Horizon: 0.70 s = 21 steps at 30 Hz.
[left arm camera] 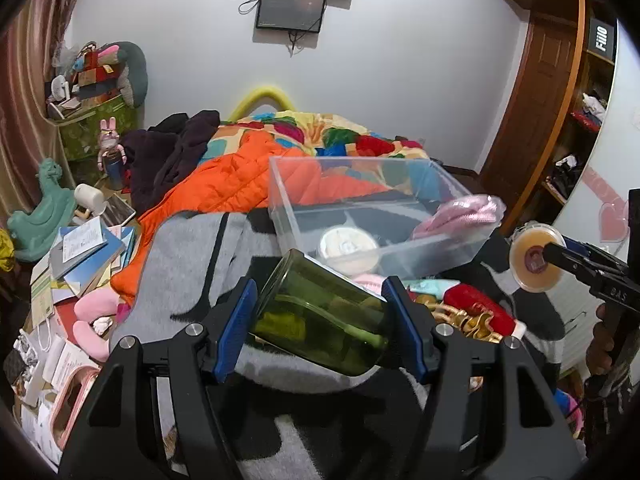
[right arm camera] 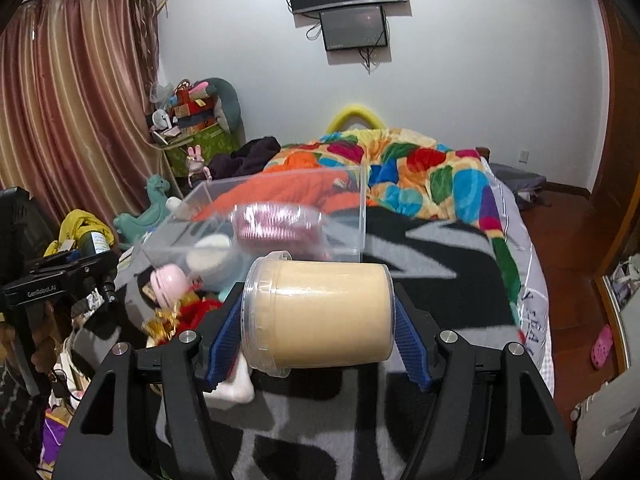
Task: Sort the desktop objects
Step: 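Carry the green bottle and cream jar over the clear box with both grippers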
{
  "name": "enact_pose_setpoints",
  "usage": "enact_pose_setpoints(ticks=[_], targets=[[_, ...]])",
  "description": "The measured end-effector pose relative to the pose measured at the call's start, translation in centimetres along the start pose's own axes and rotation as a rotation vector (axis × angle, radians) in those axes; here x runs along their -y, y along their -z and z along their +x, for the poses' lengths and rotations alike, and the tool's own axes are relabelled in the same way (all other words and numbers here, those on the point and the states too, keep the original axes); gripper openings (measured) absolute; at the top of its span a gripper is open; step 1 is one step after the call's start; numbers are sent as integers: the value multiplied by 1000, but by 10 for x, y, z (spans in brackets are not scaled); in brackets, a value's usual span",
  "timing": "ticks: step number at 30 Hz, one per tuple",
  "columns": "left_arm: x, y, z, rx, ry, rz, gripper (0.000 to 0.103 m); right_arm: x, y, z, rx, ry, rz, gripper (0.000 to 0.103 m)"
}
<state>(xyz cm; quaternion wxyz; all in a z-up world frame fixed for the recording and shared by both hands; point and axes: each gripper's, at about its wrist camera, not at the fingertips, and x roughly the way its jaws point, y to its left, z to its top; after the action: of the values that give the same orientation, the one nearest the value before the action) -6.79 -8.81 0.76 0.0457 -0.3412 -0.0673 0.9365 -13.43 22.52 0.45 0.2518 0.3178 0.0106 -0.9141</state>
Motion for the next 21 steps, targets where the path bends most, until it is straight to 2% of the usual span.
enact_pose_setpoints(ticks=[12,16,21], targets=[[-8,-40,8,18,1,-17,64,-10,-40,-6,72,10,-50,65],[-4,-53,18,17,-3,11,64,-17,-55,-4,100,-4,-61,65],[0,-71,38,-3,7,29,64,-25,-75,19,75,18,-78,65]])
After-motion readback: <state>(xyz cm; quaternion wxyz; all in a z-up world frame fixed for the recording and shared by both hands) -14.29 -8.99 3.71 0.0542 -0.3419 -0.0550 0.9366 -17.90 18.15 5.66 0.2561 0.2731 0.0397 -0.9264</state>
